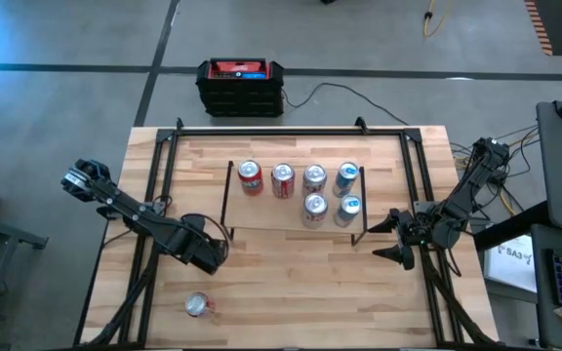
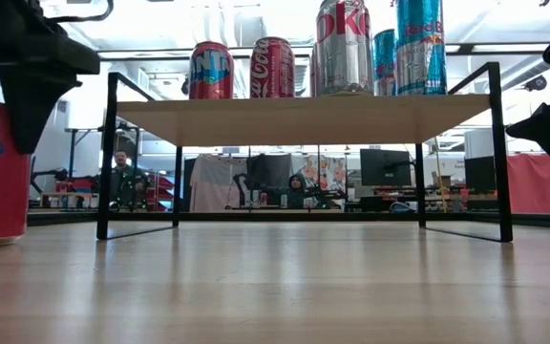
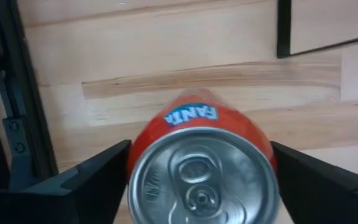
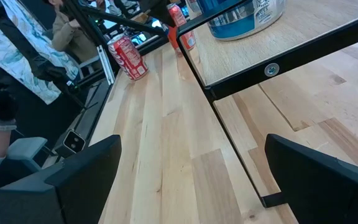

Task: Place canned beverage on shelf
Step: Put the red soda can on the shelf aligned with the other red soda can

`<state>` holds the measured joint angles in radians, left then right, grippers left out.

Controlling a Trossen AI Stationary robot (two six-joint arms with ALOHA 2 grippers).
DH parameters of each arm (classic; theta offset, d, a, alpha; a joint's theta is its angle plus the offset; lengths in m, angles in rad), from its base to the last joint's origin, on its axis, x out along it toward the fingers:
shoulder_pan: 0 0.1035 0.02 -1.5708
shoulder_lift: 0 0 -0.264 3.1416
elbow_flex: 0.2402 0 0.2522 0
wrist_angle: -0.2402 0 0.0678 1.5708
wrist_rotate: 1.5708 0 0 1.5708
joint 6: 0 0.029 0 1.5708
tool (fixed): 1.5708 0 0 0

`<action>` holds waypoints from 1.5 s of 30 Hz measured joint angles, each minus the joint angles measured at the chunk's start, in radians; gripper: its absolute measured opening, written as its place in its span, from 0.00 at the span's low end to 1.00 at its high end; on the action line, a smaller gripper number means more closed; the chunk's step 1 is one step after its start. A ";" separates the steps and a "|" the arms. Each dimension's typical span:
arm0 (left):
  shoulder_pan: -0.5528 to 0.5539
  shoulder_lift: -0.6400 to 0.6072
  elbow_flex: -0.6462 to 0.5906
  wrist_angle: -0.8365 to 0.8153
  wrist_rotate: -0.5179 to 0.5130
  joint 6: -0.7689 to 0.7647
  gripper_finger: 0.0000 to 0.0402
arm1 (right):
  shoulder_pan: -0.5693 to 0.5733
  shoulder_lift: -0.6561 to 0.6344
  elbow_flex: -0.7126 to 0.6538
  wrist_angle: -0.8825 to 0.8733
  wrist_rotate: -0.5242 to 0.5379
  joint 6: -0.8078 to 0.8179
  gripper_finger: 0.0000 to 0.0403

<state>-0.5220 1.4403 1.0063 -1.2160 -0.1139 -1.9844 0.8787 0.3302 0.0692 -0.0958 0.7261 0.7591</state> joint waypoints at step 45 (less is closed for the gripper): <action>-0.033 0.000 -0.004 0.215 0.009 -0.036 1.00 | 0.000 0.000 0.000 0.000 0.000 0.000 0.95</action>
<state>-0.5551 1.4403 1.0027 -1.0011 -0.1046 -2.0209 0.8787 0.3298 0.0692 -0.0956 0.7263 0.7590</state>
